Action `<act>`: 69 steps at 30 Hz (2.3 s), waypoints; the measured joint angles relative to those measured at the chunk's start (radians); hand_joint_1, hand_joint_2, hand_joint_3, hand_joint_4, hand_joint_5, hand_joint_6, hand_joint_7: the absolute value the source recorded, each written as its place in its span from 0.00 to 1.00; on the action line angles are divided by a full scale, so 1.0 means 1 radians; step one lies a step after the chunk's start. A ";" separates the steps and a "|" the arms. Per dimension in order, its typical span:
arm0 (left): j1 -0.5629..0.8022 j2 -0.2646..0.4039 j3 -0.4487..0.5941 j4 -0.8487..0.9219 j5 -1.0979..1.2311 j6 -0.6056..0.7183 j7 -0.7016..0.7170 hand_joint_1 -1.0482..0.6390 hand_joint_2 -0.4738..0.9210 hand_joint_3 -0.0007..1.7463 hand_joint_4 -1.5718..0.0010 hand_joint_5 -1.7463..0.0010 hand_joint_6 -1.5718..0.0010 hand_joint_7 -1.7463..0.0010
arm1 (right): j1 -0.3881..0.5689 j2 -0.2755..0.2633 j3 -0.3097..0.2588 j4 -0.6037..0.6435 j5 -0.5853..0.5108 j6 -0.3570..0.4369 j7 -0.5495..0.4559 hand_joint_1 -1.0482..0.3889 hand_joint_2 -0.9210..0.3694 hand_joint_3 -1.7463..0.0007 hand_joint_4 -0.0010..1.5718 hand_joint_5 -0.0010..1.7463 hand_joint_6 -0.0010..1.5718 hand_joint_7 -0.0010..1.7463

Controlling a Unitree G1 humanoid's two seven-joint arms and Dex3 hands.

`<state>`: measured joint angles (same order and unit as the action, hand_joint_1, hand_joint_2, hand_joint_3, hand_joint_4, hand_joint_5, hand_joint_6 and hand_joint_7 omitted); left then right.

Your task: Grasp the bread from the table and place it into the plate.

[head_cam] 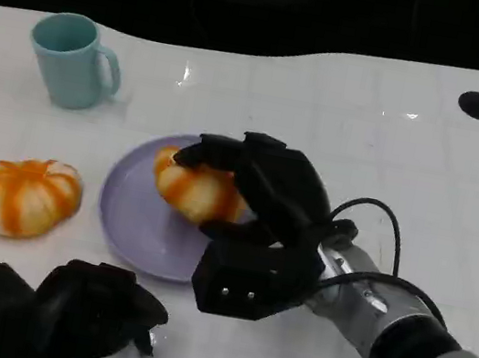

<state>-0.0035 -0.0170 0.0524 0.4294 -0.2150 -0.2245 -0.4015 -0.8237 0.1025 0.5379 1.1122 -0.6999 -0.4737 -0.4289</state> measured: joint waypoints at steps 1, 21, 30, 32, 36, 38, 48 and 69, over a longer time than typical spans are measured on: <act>0.000 0.000 0.000 -0.001 0.000 0.001 0.000 0.00 0.82 0.10 0.43 0.14 0.03 0.77 | 0.000 -0.003 0.004 -0.007 0.000 0.006 0.015 0.32 0.00 0.89 0.00 0.11 0.12 0.00; 0.003 -0.001 -0.003 -0.009 0.001 0.010 0.000 0.00 0.82 0.10 0.44 0.14 0.03 0.78 | 0.245 -0.183 -0.020 -0.478 0.065 0.024 0.289 0.25 0.00 0.90 0.04 0.10 0.10 0.01; 0.004 -0.002 -0.002 -0.014 -0.005 0.020 0.000 0.00 0.82 0.11 0.43 0.15 0.02 0.79 | 0.386 -0.270 -0.056 -0.640 0.066 -0.016 0.292 0.31 0.00 0.92 0.00 0.24 0.14 0.02; 0.006 -0.002 -0.002 -0.017 -0.005 0.020 0.000 0.00 0.82 0.11 0.42 0.15 0.02 0.79 | 0.420 -0.283 -0.065 -0.667 0.069 -0.027 0.292 0.33 0.00 0.93 0.00 0.25 0.15 0.02; 0.011 -0.003 -0.003 -0.022 -0.005 0.022 0.000 0.00 0.82 0.11 0.42 0.15 0.02 0.80 | 0.471 -0.303 -0.096 -0.697 0.091 -0.065 0.276 0.34 0.00 0.93 0.03 0.27 0.17 0.03; 0.014 -0.003 -0.003 -0.025 -0.005 0.022 0.000 0.00 0.82 0.11 0.43 0.14 0.02 0.80 | 0.491 -0.309 -0.113 -0.706 0.099 -0.092 0.260 0.37 0.00 0.95 0.07 0.29 0.22 0.05; 0.017 -0.003 -0.007 -0.029 -0.004 0.025 0.000 0.00 0.82 0.11 0.42 0.14 0.01 0.80 | 0.606 -0.357 -0.216 -0.711 0.147 -0.242 0.192 0.51 0.02 0.91 0.35 0.55 0.48 0.22; 0.020 -0.003 -0.013 -0.033 -0.002 0.026 0.001 0.00 0.81 0.12 0.42 0.13 0.01 0.80 | 0.769 -0.377 -0.326 -0.708 0.169 -0.343 0.143 0.50 0.28 0.43 0.42 1.00 0.33 0.89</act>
<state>0.0162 -0.0196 0.0394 0.3962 -0.2169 -0.1981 -0.4004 -0.0542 -0.2741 0.2119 0.4045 -0.5309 -0.8166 -0.2855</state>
